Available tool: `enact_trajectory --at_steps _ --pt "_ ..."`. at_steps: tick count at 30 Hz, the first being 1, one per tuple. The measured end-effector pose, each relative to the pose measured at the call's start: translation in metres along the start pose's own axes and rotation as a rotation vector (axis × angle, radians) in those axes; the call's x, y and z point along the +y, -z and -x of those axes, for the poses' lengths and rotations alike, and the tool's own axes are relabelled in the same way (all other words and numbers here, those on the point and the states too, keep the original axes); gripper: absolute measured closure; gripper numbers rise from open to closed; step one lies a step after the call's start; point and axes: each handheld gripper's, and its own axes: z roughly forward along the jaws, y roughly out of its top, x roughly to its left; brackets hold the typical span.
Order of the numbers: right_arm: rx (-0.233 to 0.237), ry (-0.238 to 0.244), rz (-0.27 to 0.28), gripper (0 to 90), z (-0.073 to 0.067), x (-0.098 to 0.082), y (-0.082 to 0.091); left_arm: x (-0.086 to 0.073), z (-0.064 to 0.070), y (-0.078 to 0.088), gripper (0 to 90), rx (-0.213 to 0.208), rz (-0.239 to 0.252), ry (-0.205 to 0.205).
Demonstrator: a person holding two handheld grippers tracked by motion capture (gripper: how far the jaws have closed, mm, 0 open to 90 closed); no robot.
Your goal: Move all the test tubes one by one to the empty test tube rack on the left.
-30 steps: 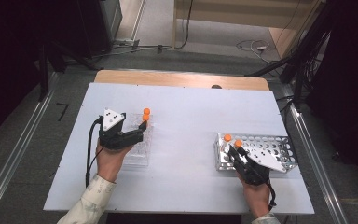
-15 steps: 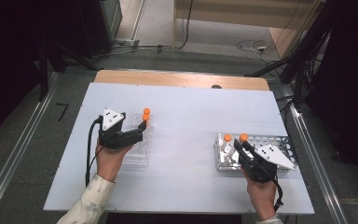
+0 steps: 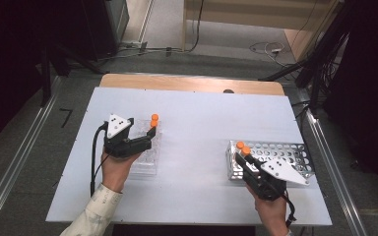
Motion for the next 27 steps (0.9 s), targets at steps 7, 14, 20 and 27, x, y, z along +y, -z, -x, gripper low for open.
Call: enact_trajectory --at_steps 7,14,20,27 --pt "0.073 0.019 -0.042 71.9 -0.016 -0.008 -0.013 0.003 0.023 0.003 17.8 -0.113 -0.003 -0.019" --pt "0.125 0.041 -0.075 71.9 -0.029 -0.016 -0.027 0.001 0.065 0.005 17.7 -0.277 -0.015 -0.069" --pt "0.189 0.033 -0.099 71.9 -0.040 -0.018 -0.036 -0.007 0.099 0.008 23.1 -0.438 -0.028 -0.115" --pt "0.231 0.060 -0.108 71.9 -0.057 -0.019 -0.041 -0.015 0.116 0.004 33.9 -0.546 -0.062 -0.139"
